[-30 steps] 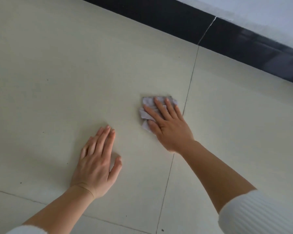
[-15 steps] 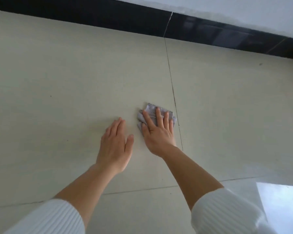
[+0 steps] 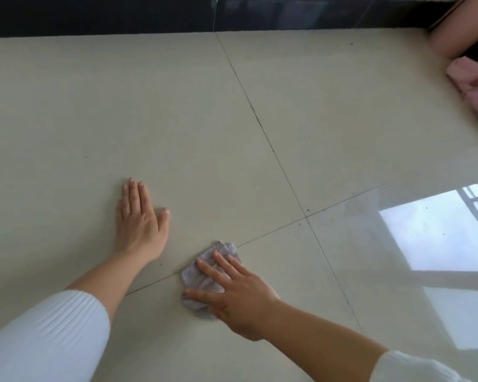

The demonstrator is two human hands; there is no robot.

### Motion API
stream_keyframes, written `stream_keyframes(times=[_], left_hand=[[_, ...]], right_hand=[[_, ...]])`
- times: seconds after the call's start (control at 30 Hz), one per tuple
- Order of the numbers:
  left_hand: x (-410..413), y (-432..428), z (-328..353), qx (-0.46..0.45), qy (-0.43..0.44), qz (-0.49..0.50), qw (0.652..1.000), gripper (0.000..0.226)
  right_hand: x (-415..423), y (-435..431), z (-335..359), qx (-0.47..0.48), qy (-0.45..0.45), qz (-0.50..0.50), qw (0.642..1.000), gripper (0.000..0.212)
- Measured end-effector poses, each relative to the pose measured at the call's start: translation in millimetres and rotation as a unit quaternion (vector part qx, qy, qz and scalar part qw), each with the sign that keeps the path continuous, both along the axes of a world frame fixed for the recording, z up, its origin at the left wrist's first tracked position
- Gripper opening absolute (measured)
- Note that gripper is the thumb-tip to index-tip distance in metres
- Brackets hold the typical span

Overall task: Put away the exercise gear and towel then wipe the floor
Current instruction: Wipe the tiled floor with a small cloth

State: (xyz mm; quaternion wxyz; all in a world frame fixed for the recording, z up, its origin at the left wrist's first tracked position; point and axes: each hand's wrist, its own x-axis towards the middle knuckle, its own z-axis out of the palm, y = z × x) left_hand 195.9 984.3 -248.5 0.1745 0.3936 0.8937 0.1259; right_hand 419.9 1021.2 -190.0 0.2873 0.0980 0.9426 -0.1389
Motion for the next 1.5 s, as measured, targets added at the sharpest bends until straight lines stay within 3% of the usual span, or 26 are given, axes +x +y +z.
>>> stream_keyframes(times=[0.2,0.37,0.57,0.7,0.87,0.93,1.17,1.3,1.37,1.5], left_hand=[[-19.6,-9.6,0.2,0.02,-0.058,-0.065,0.996,0.077],[-20.5,-11.5,-1.7,0.02,-0.065,-0.067,0.995,0.075],[-3.2,-19.1,2.9,0.041,-0.063,0.008,0.997,0.076],[24.6,-43.1,9.4,0.075,-0.09,0.088,0.989,0.084],[54.1,-66.4,11.9,0.068,-0.09,0.103,0.988,0.085],[57.1,-75.0,15.7,0.034,-0.085,0.064,0.994,0.084],[68.0,-86.9,38.3,-0.143,-0.029,-0.05,0.988,0.081],[83.3,-113.6,47.7,-0.244,0.016,-0.13,0.961,0.074],[89.5,-126.1,46.9,-0.265,0.0,-0.132,0.955,0.075],[101.6,-159.3,51.8,-0.271,-0.014,-0.11,0.956,0.074]], right_hand=[[5.3,10.8,-12.5,0.064,0.02,0.023,0.997,0.052],[1.3,62.7,-23.4,0.123,0.046,-0.18,0.975,0.051],[30.0,123.3,-37.0,0.123,0.066,-0.401,0.906,0.051],[80.1,159.8,-40.5,0.139,0.05,-0.533,0.833,0.053],[107.5,147.6,-37.8,0.113,0.062,-0.627,0.769,0.053],[93.5,123.7,-37.0,0.09,0.08,-0.615,0.779,0.053],[57.9,-12.1,-35.0,-0.019,0.172,-0.286,0.942,0.046],[72.1,4.3,-39.7,0.007,0.167,-0.142,0.976,0.046],[78.3,33.5,-39.9,0.059,0.151,-0.165,0.973,0.048],[115.3,67.5,-34.2,0.115,0.092,-0.365,0.919,0.049]])
